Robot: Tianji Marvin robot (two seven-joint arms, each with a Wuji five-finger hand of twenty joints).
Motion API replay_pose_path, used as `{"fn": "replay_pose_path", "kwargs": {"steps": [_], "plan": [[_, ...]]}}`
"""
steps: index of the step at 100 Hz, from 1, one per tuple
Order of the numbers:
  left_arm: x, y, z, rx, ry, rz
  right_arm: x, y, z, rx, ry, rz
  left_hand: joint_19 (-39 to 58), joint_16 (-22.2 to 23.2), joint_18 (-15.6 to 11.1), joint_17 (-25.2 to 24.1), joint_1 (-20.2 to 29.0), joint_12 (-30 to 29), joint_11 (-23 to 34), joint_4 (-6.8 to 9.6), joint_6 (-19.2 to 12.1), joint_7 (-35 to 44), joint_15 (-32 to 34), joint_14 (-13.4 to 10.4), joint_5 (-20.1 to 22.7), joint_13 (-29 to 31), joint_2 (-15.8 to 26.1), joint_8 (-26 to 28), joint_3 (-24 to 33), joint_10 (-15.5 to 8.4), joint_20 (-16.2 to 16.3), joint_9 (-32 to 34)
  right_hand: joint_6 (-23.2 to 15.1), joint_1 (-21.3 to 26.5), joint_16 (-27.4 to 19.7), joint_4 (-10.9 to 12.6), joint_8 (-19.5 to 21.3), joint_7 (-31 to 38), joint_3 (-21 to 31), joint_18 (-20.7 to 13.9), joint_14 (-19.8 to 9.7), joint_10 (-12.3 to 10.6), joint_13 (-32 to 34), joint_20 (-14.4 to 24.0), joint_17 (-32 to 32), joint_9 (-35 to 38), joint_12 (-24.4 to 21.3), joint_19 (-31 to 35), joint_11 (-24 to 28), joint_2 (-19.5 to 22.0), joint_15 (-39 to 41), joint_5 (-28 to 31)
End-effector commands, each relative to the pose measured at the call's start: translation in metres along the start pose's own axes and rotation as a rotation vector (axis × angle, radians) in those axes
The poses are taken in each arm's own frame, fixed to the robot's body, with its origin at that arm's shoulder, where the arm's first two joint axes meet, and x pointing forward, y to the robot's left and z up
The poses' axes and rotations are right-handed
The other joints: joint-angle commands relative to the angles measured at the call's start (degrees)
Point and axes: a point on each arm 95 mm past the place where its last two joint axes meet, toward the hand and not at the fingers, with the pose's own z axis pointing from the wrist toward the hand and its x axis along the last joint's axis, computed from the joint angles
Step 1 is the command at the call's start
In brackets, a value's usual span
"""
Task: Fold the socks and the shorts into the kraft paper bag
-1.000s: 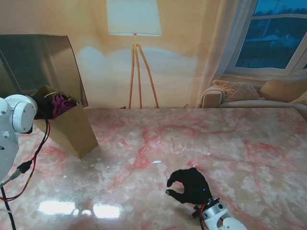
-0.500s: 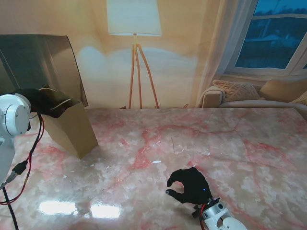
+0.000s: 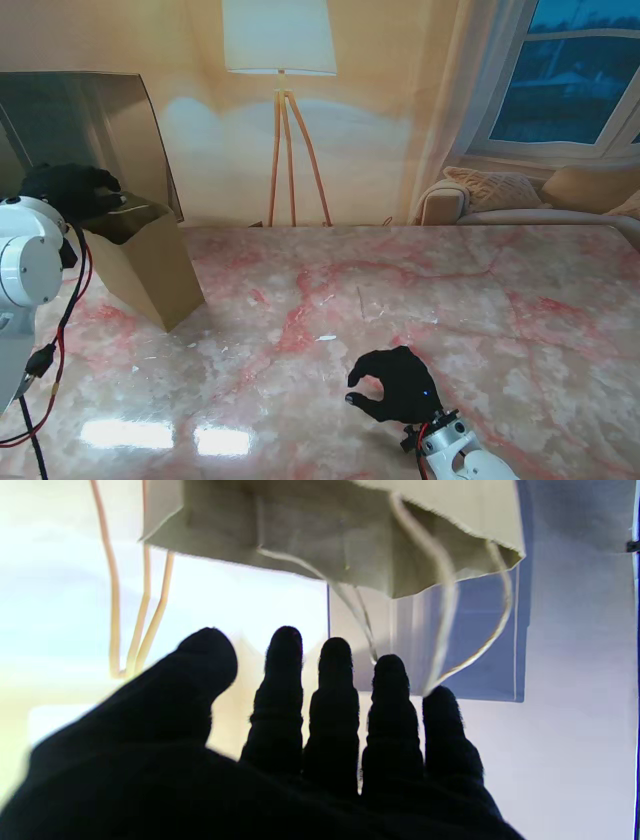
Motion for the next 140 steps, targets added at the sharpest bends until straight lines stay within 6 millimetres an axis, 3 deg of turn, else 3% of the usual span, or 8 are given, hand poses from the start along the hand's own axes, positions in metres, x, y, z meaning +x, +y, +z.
{"fn": "replay_pose_path", "kwargs": {"steps": [1,30,55,81,103,140], "plan": [[0.01,-0.001,-0.008,0.02,0.024,-0.019,0.003,0.001,0.001,-0.005,0.011,0.0,-0.7,-0.7,-1.1,-0.8,-2.2,-0.8,-1.0,2.9,0.8,-1.3,-1.8,-0.2,-0.7,-1.4,2.0,-0.5,-1.2,2.0,-1.1,-2.6,-1.4,0.4,-0.9,-1.9,-0.6,2.1,0.2,0.8,0.0,0.4,-1.3,1.8,-0.9,-0.9,0.0,-0.7,-0.7,0.3,-0.9,-0.7],[0.043,0.009,-0.043,0.115,0.138,-0.153,0.003,0.005,0.004,-0.006,0.021,-0.014,-0.9,-2.2,-0.7,-0.2,-6.1,-2.1,-2.5,4.48,1.4,-4.2,-3.2,0.9,-2.5,-3.2,6.3,-0.7,-9.0,3.2,-2.5,-5.7,-1.5,0.4,-0.9,-1.9,-0.6,2.1,0.2,0.8,0.1,0.4,-1.2,1.8,-0.8,-0.9,-0.1,-0.7,-0.7,0.2,-0.9,-0.8],[0.065,0.034,-0.071,0.142,0.23,-0.262,0.002,0.007,0.006,-0.012,0.025,-0.023,-1.6,-3.1,-0.4,0.7,-6.3,-2.8,-3.4,5.53,1.5,-5.9,-3.7,1.8,-3.5,-3.9,8.8,-0.5,-14.2,3.7,-3.1,-8.1,-1.5,0.4,-0.9,-1.9,-0.7,2.0,0.2,0.9,0.0,0.4,-1.2,1.8,-0.8,-0.9,-0.1,-0.7,-0.7,0.2,-0.9,-1.0],[0.079,0.082,-0.09,0.143,0.283,-0.366,0.001,0.012,0.009,-0.017,0.026,-0.031,-2.8,-4.3,-0.3,3.0,-6.2,-3.8,-3.9,7.04,2.0,-8.2,-3.9,1.2,-5.9,-4.1,11.7,-0.6,-20.9,3.3,-3.8,-10.1,-1.4,0.4,-0.9,-1.8,-0.6,1.9,0.2,0.9,0.1,0.4,-1.2,1.8,-0.8,-1.0,-0.2,-0.7,-0.9,0.2,-1.0,-0.9],[0.089,0.129,-0.099,0.117,0.326,-0.447,-0.001,0.017,0.01,-0.019,0.02,-0.037,-2.3,-4.5,-3.7,3.9,-7.1,-3.8,-3.4,7.43,2.5,-8.6,-3.4,-0.9,-6.1,-3.2,12.4,-0.9,-21.9,2.7,-3.5,-9.2,-1.4,0.3,-0.9,-1.8,-0.5,1.8,0.2,0.9,0.1,0.4,-1.2,1.8,-0.8,-1.1,-0.2,-0.8,-1.0,0.2,-1.1,-0.9],[0.104,0.193,-0.112,0.078,0.326,-0.554,0.0,0.021,0.011,-0.021,0.008,-0.026,-2.9,-4.7,-2.7,3.0,-7.3,-3.9,-2.9,8.04,2.7,-7.8,-3.2,-0.5,-5.1,-4.1,12.3,-0.8,-21.7,2.8,-3.7,-9.6,-1.3,0.2,-0.9,-1.6,-0.4,1.3,0.1,0.9,0.2,0.5,-1.2,1.8,-0.8,-1.3,-0.3,-0.8,-1.2,0.4,-1.2,-1.2]]}}
